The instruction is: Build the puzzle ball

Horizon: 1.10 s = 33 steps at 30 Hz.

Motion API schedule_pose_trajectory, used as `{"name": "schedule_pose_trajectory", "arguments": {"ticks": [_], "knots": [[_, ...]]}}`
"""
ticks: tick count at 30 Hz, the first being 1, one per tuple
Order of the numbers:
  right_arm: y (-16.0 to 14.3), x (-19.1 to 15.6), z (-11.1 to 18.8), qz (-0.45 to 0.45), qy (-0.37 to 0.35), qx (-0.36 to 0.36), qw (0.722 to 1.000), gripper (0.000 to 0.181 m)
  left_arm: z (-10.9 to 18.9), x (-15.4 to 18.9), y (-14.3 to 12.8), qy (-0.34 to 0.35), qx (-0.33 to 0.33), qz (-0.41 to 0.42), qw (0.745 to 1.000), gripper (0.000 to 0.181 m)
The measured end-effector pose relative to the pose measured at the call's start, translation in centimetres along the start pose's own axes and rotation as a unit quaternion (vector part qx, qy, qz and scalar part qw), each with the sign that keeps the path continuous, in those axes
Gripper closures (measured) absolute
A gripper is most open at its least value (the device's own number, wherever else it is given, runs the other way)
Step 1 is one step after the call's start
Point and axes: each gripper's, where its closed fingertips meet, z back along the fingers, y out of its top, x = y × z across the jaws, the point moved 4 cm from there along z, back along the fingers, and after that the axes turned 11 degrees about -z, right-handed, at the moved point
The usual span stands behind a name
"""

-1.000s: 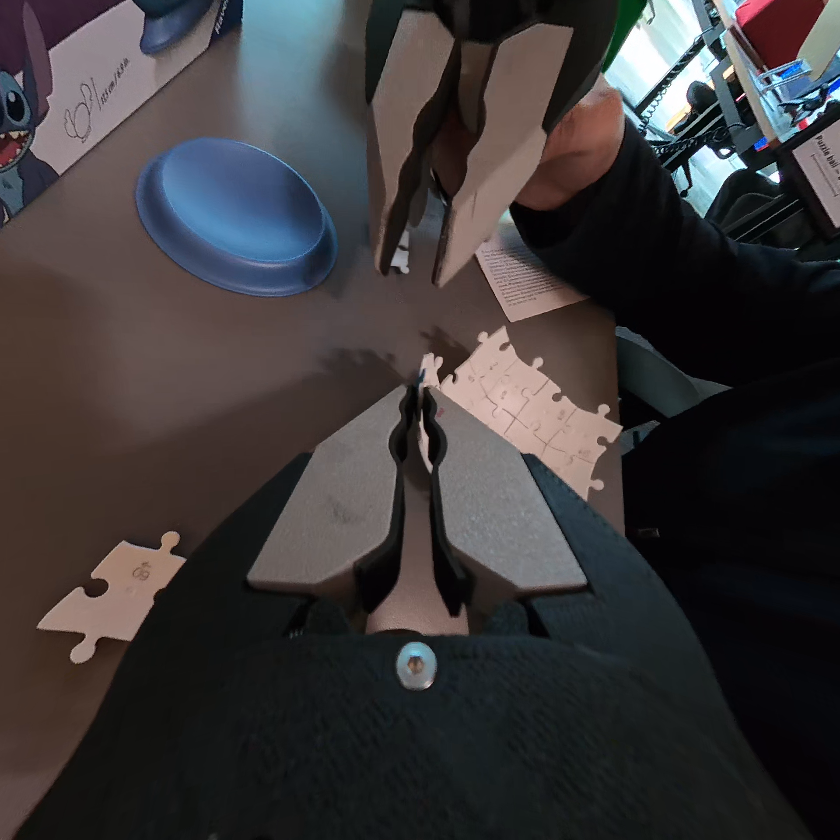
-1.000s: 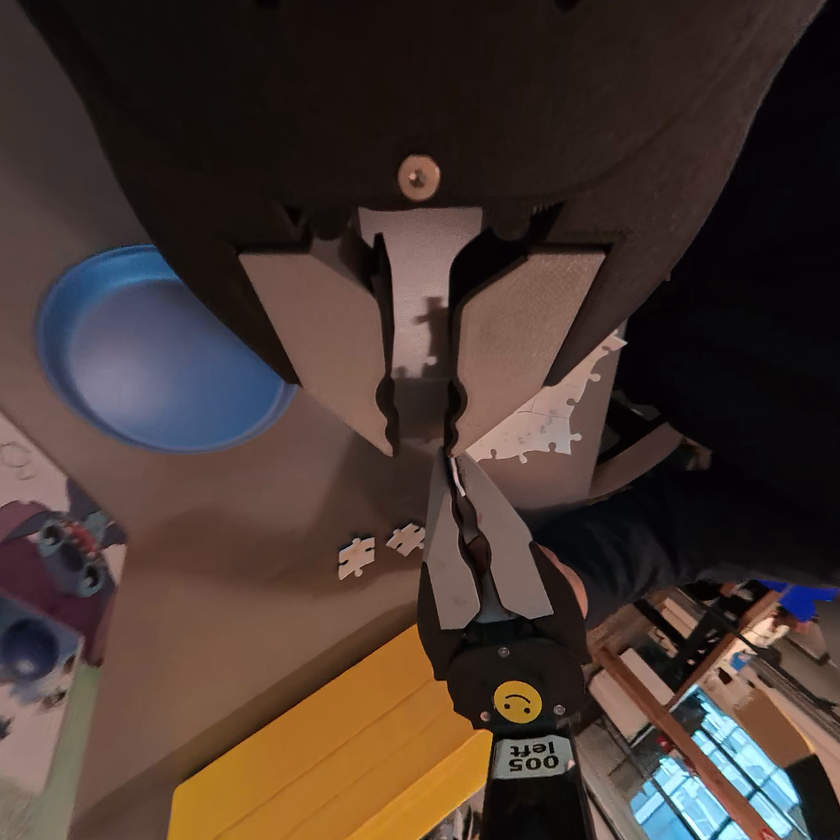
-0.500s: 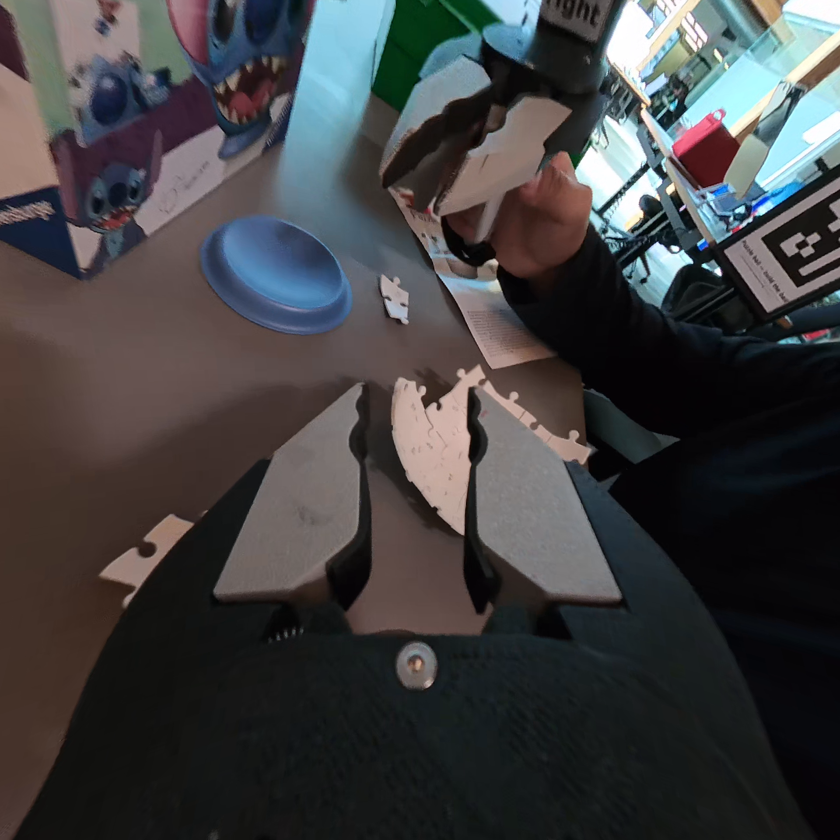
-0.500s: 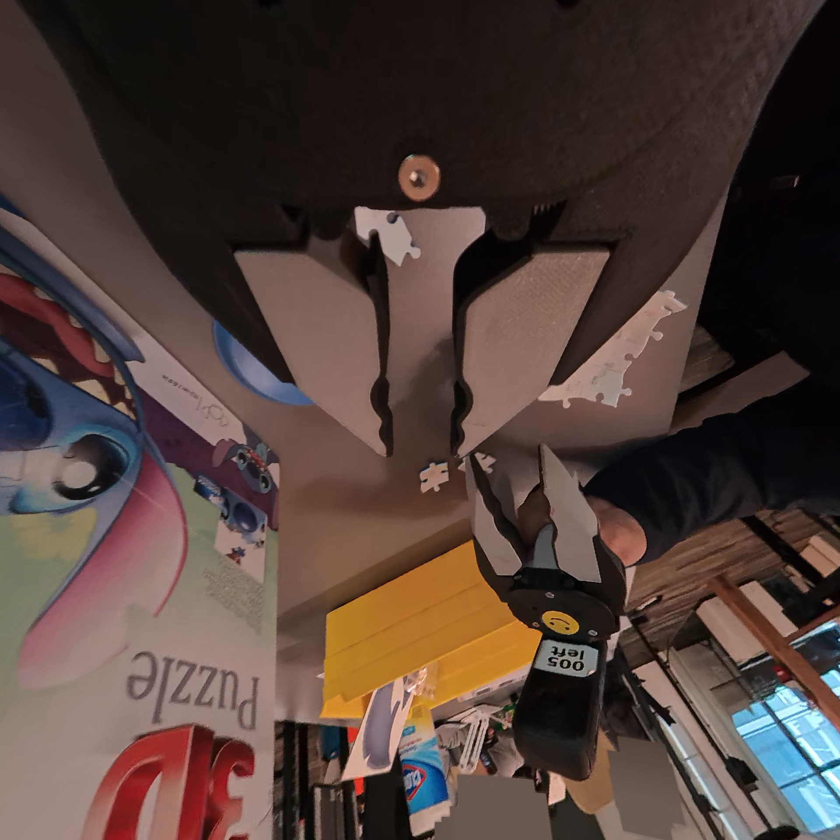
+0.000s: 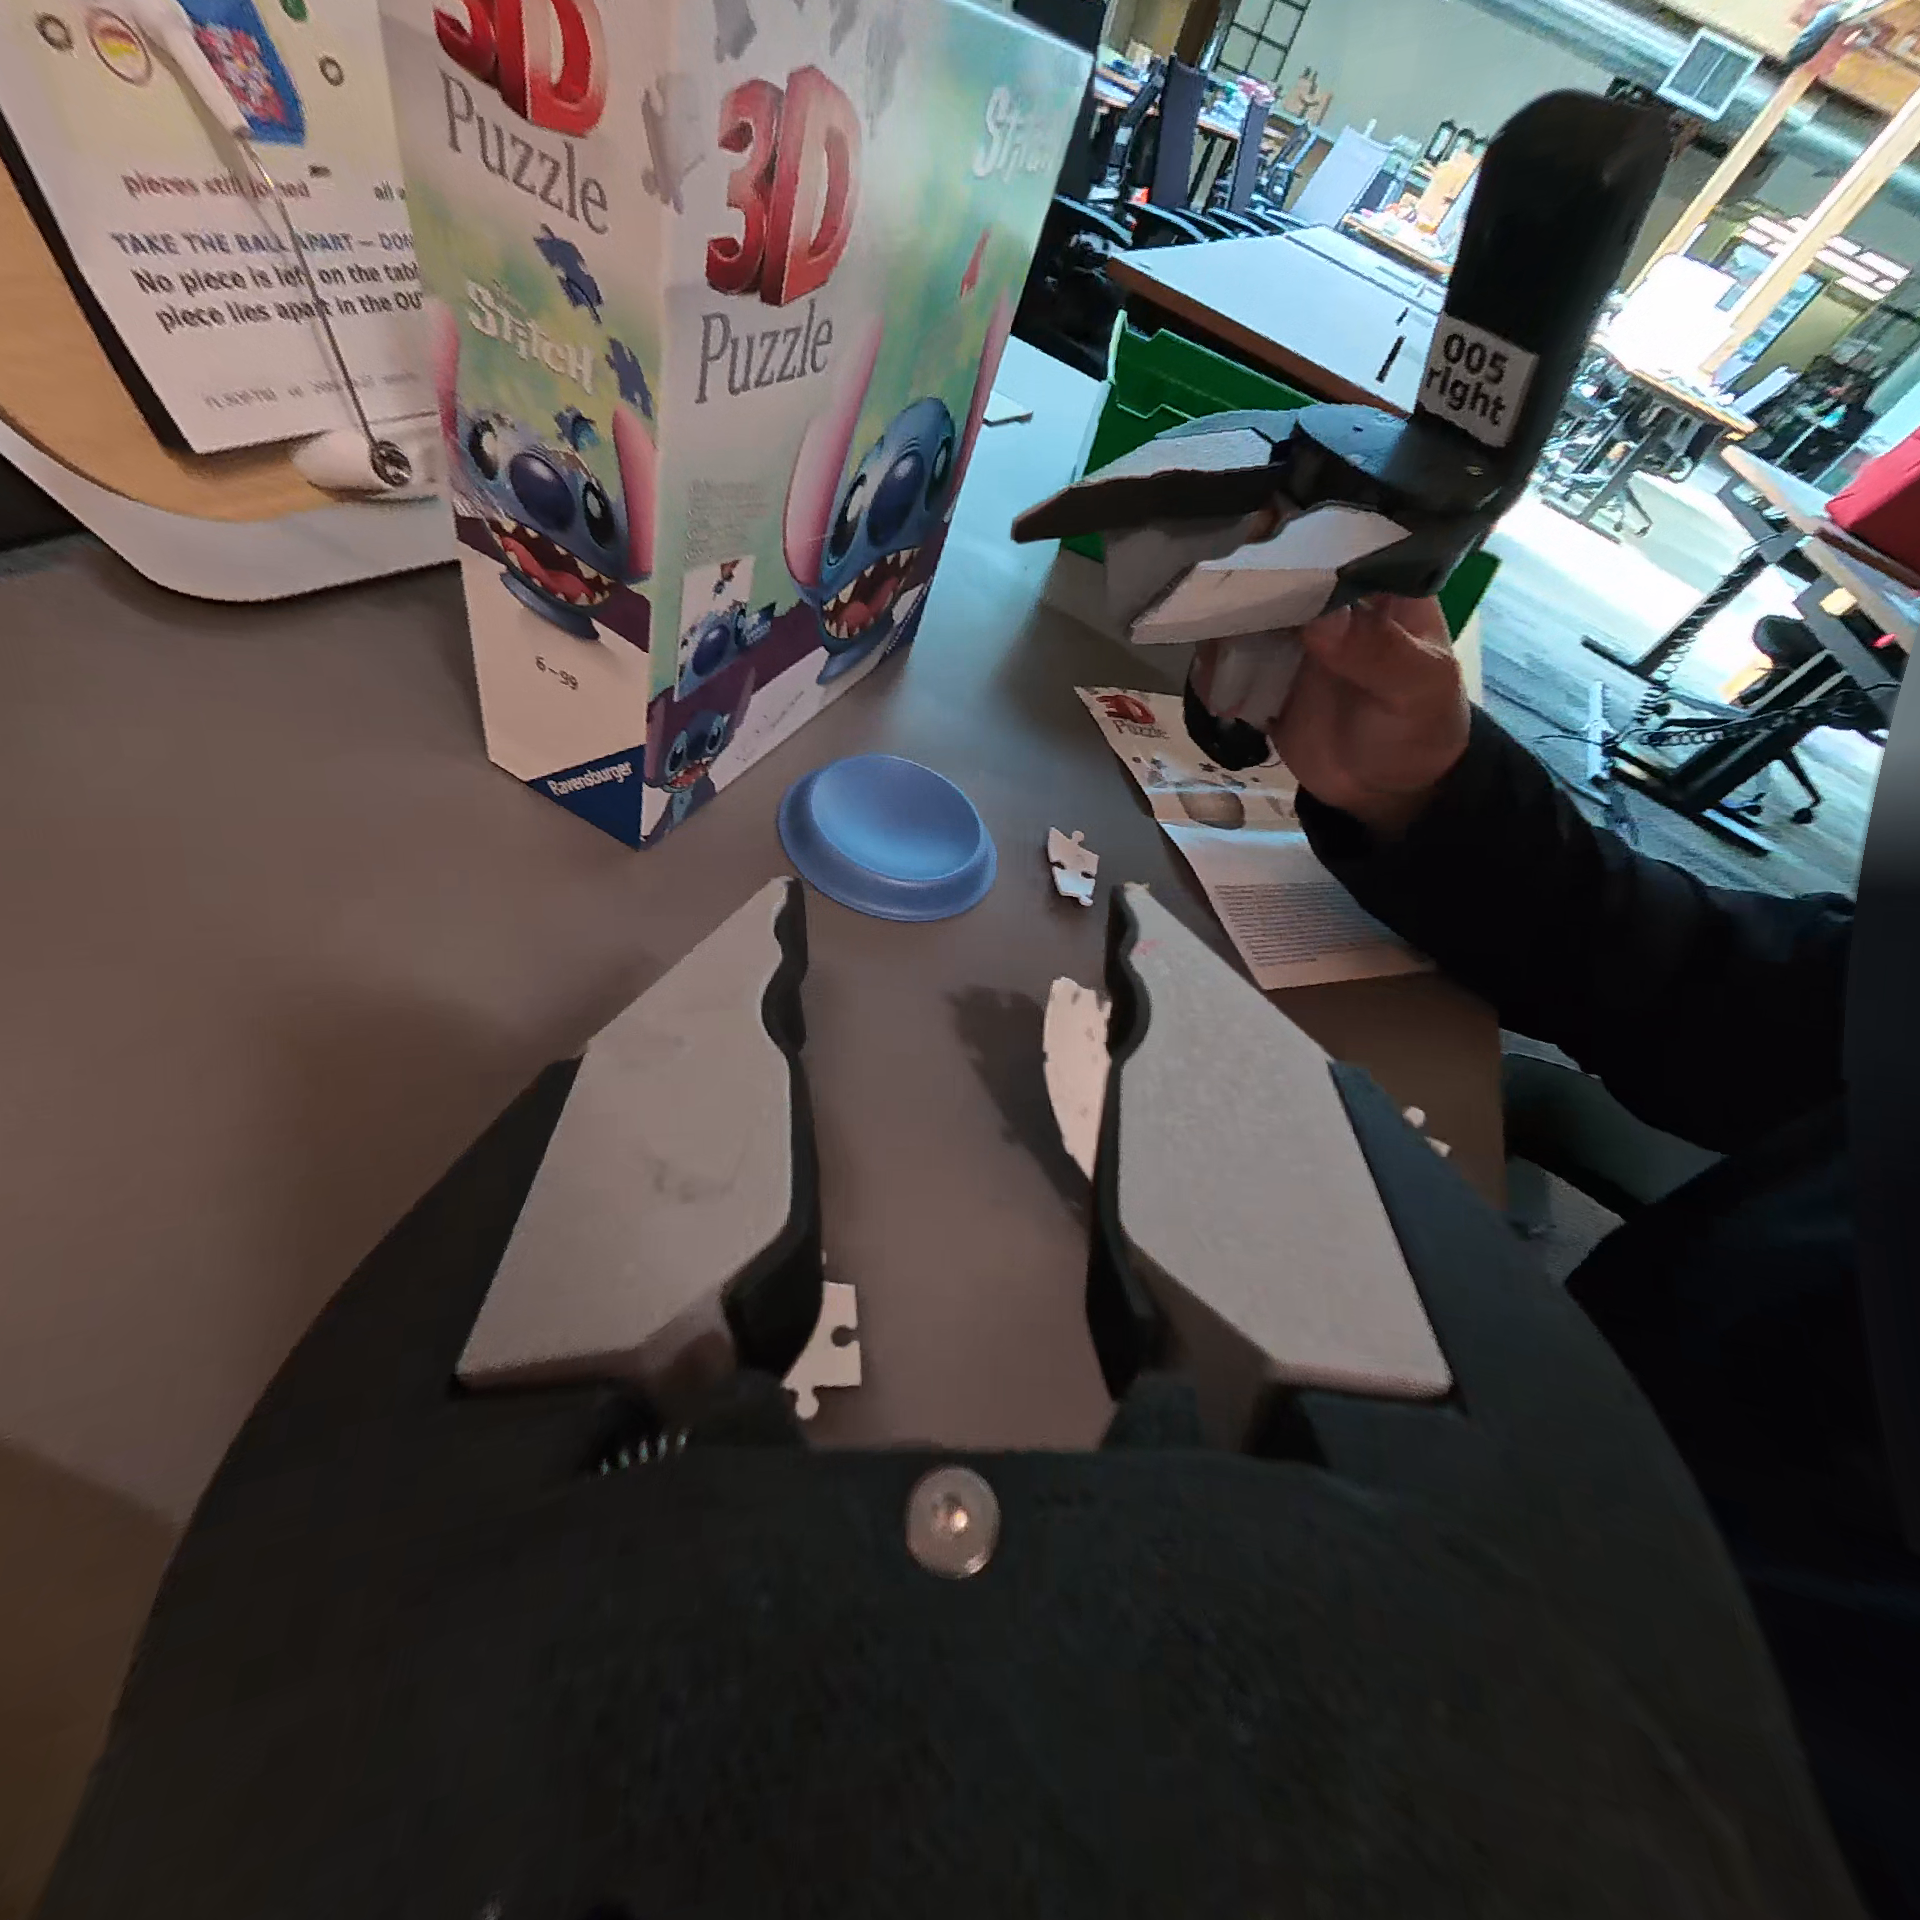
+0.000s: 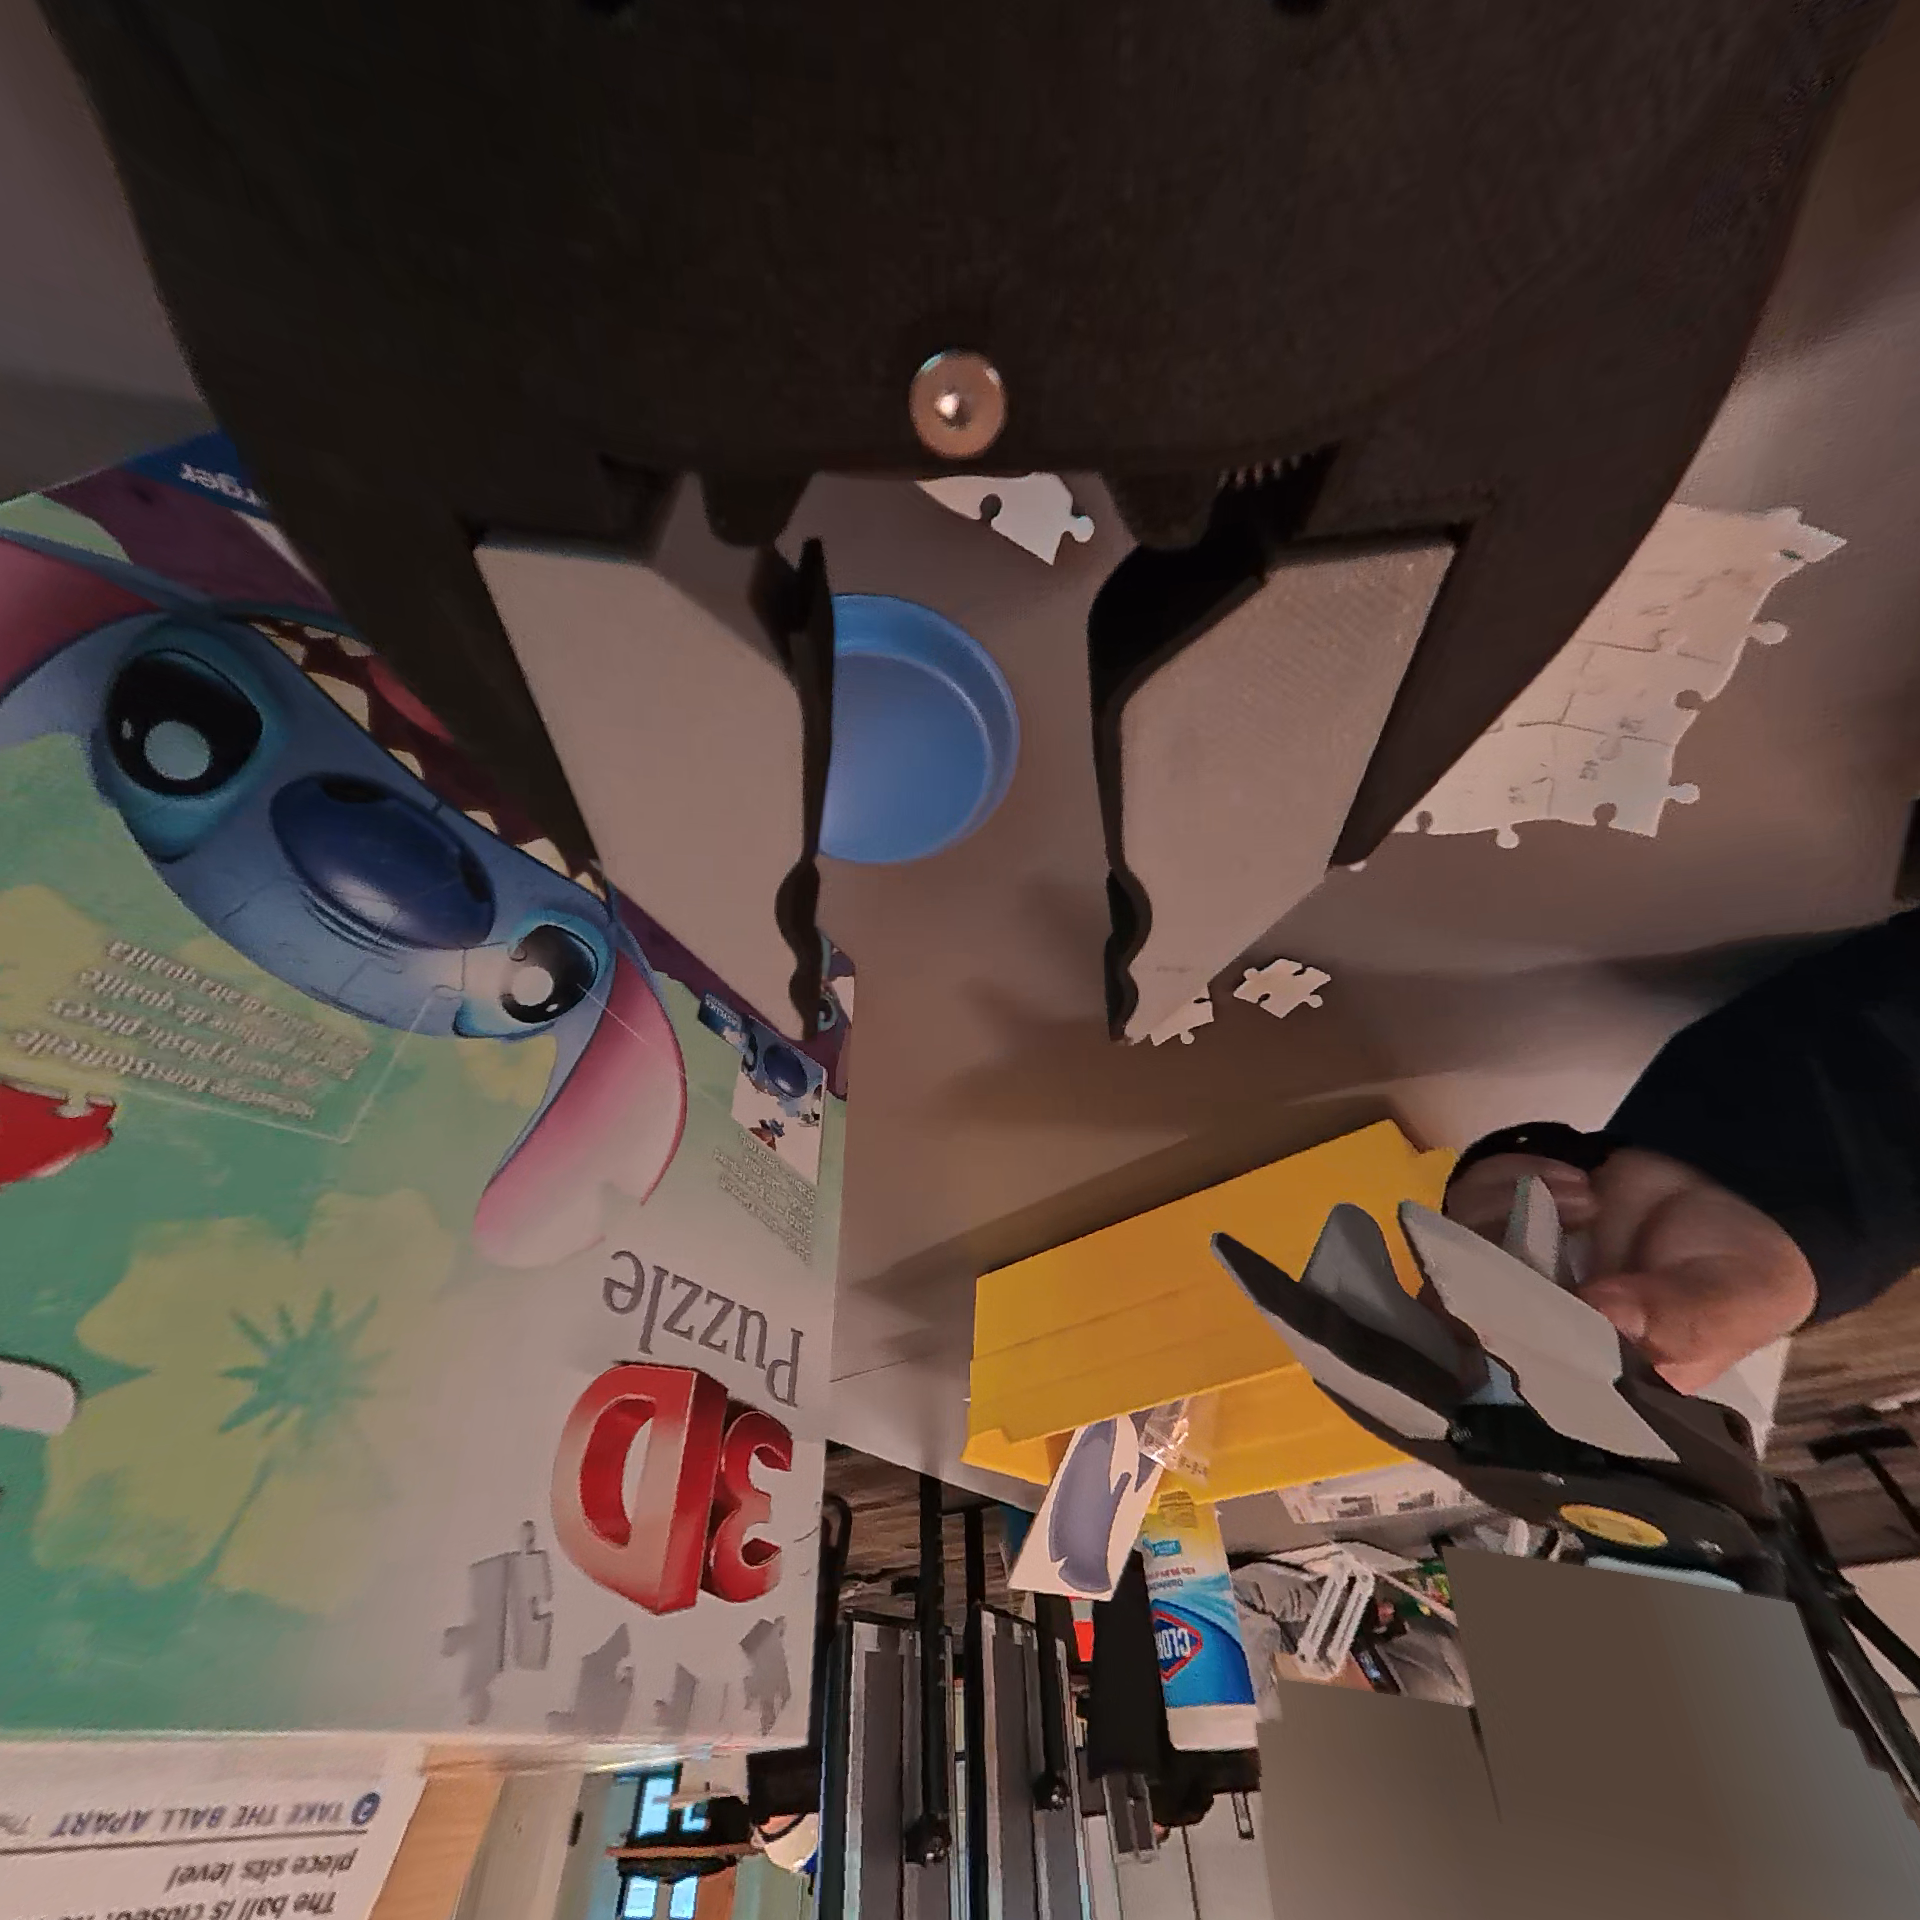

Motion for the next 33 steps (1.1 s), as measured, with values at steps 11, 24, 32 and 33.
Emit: {"name": "schedule_pose_trajectory", "arguments": {"ticks": [11, 24, 32, 33], "knots": [[-0.4, 0.3, -0.4, 0.01, -0.014, 0.004, 1.0, 0.107, 5.4, 1.0, 4.7, -0.029, 0.122, -0.021, 0.992, 0.128], [0.7, -1.3, 0.1, 0.046, 0.01, 0.064, 0.997, 0.091, 20.5, -4.3, 3.0, 0.222, -0.042, 0.013, 0.974, 0.117], [0.1, -0.8, 0.3, 0.053, -0.011, 0.045, 0.998, 0.097, 24.3, -8.0, -0.2, 0.324, -0.129, 0.047, 0.936, 0.116], [0.0, -0.7, 0.3, 0.05, -0.011, 0.044, 0.998, 0.099, 24.5, -8.4, 0.0, 0.332, -0.13, 0.047, 0.933, 0.117]]}}
